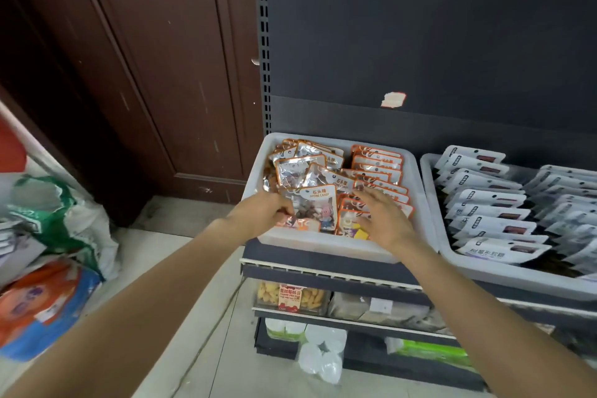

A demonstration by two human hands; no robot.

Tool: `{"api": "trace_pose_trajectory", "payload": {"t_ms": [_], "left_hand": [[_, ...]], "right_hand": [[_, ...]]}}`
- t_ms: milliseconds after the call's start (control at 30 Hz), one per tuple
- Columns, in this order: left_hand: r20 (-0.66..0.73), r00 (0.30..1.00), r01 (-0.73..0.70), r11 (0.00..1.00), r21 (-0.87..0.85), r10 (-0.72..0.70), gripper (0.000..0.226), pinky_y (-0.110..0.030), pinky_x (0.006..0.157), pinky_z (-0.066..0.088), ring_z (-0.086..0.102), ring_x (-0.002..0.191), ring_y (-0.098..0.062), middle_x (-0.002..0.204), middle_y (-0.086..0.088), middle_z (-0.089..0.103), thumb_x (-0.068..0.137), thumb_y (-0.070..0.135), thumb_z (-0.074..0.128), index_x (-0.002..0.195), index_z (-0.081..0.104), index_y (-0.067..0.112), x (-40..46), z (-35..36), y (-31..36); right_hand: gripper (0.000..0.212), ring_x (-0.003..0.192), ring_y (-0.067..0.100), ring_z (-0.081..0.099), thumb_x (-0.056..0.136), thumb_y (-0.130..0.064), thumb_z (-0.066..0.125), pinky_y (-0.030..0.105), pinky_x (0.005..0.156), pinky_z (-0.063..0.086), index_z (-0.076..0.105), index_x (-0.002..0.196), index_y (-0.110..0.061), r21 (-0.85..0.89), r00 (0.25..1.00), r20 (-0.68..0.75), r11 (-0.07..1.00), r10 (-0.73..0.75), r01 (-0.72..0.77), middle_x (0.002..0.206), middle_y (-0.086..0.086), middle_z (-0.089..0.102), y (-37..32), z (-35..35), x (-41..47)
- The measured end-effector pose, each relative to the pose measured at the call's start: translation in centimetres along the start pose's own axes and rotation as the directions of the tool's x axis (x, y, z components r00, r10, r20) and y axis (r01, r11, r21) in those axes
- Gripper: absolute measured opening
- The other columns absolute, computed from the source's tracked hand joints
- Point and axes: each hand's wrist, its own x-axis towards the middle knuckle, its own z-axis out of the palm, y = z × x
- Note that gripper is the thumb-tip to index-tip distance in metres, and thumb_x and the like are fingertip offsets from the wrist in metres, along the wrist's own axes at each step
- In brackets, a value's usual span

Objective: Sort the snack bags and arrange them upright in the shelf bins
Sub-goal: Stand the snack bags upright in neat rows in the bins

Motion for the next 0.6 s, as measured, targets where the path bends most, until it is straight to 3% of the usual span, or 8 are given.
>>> {"api": "trace_pose_trajectory", "payload": {"t_ms": [167,267,367,433,500,533,600], "left_hand": [[-0.068,0.990,-0.117,0.991,0.057,0.121,0.022,-0.036,0.085,0.051,0.061,0.099,-0.023,0.110,-0.002,0.068,0.097,0.015,0.051,0.109,0.067,0.023,1.1,-0.2,1.4],[-0.184,0.969,-0.183,0.980,-0.074,0.167,0.024,-0.031,0.083,0.052,0.064,0.094,-0.020,0.110,0.001,0.069,0.096,0.012,0.051,0.110,0.069,0.021,1.2,0.2,2.7],[-0.202,0.952,-0.264,0.950,-0.167,0.229,0.024,-0.023,0.082,0.049,0.065,0.092,-0.016,0.114,0.002,0.068,0.095,0.010,0.053,0.111,0.069,0.017,2.0,0.9,4.7],[-0.195,0.951,-0.282,0.932,-0.227,0.240,0.023,-0.027,0.088,0.050,0.065,0.096,-0.016,0.114,0.000,0.068,0.095,0.009,0.053,0.110,0.070,0.015,3.0,1.6,6.0],[-0.175,0.962,-0.259,0.911,-0.322,0.211,0.022,-0.026,0.093,0.048,0.063,0.102,-0.017,0.114,-0.002,0.068,0.094,0.006,0.054,0.108,0.070,0.012,3.8,2.0,6.8],[-0.155,0.968,-0.240,0.901,-0.361,0.196,0.022,-0.024,0.093,0.046,0.061,0.103,-0.017,0.113,-0.003,0.068,0.093,0.005,0.055,0.108,0.070,0.011,4.1,2.0,7.0],[-0.109,0.972,-0.235,0.880,-0.413,0.209,0.022,-0.019,0.090,0.047,0.061,0.100,-0.014,0.110,-0.003,0.068,0.091,0.002,0.058,0.107,0.070,0.010,4.7,1.8,6.6]], "right_hand": [[0.057,0.140,0.020,0.029,0.095,-0.019,0.055,0.037,0.114,0.029,0.032,0.146,-0.024,0.170,0.993,-0.018,0.979,0.114,-0.109,0.153,0.002,0.030,0.5,-0.2,-1.1],[0.053,0.136,0.022,0.036,0.095,-0.015,0.055,0.035,0.112,0.032,0.037,0.144,-0.021,0.317,0.985,-0.036,0.937,0.169,-0.149,0.150,0.004,0.037,0.5,-0.3,-1.8],[0.048,0.133,0.022,0.039,0.097,-0.009,0.048,0.028,0.104,0.034,0.039,0.143,-0.020,0.439,0.974,-0.052,0.881,0.221,-0.176,0.147,0.004,0.039,0.6,-0.8,-2.7],[0.047,0.128,0.019,0.045,0.098,-0.004,0.044,0.022,0.095,0.040,0.041,0.142,-0.019,0.574,0.966,-0.007,0.792,0.259,-0.208,0.143,0.004,0.044,0.6,-1.3,-3.5],[0.042,0.107,0.011,0.056,0.097,-0.002,0.046,0.011,0.079,0.046,0.047,0.136,-0.016,0.713,0.971,0.060,0.671,0.233,-0.205,0.124,-0.001,0.057,0.3,-1.7,-4.3],[0.038,0.099,0.008,0.058,0.095,-0.005,0.050,0.008,0.075,0.046,0.051,0.132,-0.017,0.721,0.978,0.071,0.667,0.196,-0.186,0.112,-0.006,0.060,0.0,-1.8,-4.6],[0.033,0.095,0.009,0.059,0.090,-0.013,0.063,0.014,0.079,0.047,0.060,0.122,-0.019,0.617,0.988,0.001,0.777,0.155,-0.123,0.101,-0.011,0.061,-0.2,-1.2,-4.4]]}}
